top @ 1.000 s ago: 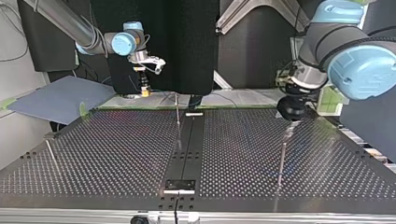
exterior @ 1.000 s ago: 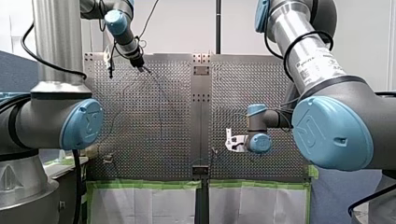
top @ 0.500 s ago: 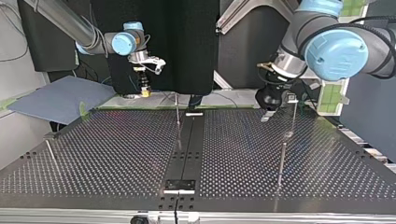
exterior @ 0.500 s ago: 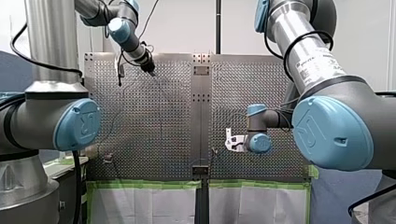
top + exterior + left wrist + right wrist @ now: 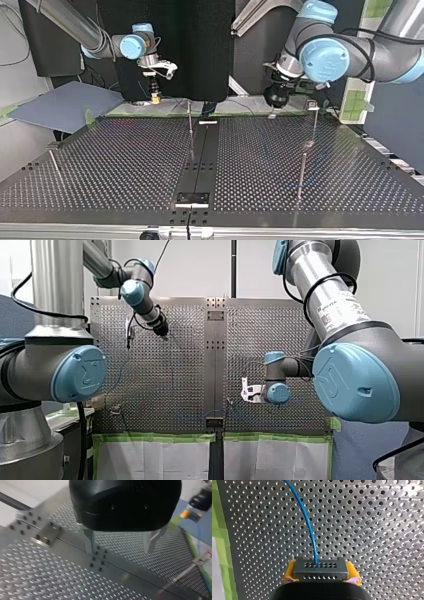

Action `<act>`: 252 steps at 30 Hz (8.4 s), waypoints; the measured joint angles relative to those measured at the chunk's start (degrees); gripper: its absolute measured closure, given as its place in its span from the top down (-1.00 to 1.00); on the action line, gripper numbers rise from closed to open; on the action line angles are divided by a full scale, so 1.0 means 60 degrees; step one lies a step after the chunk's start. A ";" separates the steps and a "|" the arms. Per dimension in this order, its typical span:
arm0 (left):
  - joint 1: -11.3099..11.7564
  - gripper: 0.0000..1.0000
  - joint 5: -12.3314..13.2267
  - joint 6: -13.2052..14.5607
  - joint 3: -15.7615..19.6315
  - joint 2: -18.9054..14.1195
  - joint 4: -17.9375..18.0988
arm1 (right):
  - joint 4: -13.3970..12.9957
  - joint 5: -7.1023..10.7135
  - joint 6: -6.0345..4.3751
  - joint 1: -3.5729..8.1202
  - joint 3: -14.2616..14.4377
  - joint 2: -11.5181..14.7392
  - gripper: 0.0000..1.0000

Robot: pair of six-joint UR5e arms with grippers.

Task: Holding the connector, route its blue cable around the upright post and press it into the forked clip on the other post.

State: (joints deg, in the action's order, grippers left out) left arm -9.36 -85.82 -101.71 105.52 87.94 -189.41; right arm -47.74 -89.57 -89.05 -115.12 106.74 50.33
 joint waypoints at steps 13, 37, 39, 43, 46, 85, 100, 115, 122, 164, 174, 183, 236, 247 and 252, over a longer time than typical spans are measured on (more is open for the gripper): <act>-0.0495 0.93 -0.0131 0.1159 -0.0610 0.0846 0.1159 | 0.0059 -0.0001 0.0029 -0.0010 0.0001 0.0000 -1.00; -0.0454 0.98 -0.1238 0.3008 -0.0864 0.0861 0.3016 | 0.0830 -0.1665 0.0586 -0.0046 0.0672 0.0001 -1.00; -0.0449 0.98 -0.1274 0.3119 -0.0865 0.0861 0.3179 | 0.0852 -0.1734 0.0670 -0.0074 0.0675 0.0001 -1.00; -0.0432 0.98 -0.1466 0.3331 -0.0867 0.0862 0.3489 | 0.0887 -0.1809 0.0891 -0.0126 0.0697 0.0004 -1.00; -0.0415 0.98 -0.1694 0.3560 -0.0871 0.0869 0.3742 | 0.0879 -0.1834 0.0956 -0.0147 0.0725 0.0002 -1.00; -0.0534 0.98 -0.2788 0.6763 -0.0993 0.2073 0.6951 | 0.0447 -0.1512 0.1098 -0.0329 0.0892 0.0013 -1.00; -0.0458 0.98 -0.3228 0.7749 -0.1457 0.2785 0.7477 | 0.0382 -0.1436 0.1099 -0.0333 0.0894 0.0013 -1.00; -0.0324 0.98 -0.3639 0.7656 -0.1822 0.2998 0.7376 | 0.0352 -0.1407 0.1097 -0.0336 0.0894 0.0009 -1.00; -0.0359 0.98 -0.3515 0.7621 -0.1859 0.3098 0.7364 | 0.0353 -0.1406 0.1097 -0.0337 0.0897 0.0012 -1.00; -0.0745 0.98 -0.4417 0.7871 -0.1127 0.4580 0.7188 | 0.0410 -0.1406 0.1127 -0.0360 0.0895 0.0013 -1.00; -0.0781 0.98 -0.4386 0.7860 -0.0670 0.4954 0.7617 | 0.0421 -0.1409 0.1139 -0.0361 0.0895 0.0015 -1.00; -0.0800 0.98 -0.4346 0.7882 -0.0659 0.5650 0.7832 | 0.0415 -0.1406 0.1140 -0.0361 0.0895 0.0029 -1.00; -0.1126 0.98 -0.4128 0.7292 -0.0744 0.7731 0.8006 | 0.0547 -0.1412 0.1128 -0.0536 0.0938 0.0261 -1.00; -0.1270 0.98 -0.4210 0.7137 -0.0936 0.8239 0.7636 | 0.0505 -0.1383 0.1128 -0.0537 0.0931 0.0285 -1.00; -0.1376 0.98 -0.4198 0.7021 -0.1002 0.8619 0.7552 | 0.0483 -0.1377 0.1128 -0.0537 0.0932 0.0293 -1.00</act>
State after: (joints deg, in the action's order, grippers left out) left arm -17.61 -111.01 -59.59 99.51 139.65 -144.10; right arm -44.84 -97.83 -82.28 -118.35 112.33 52.09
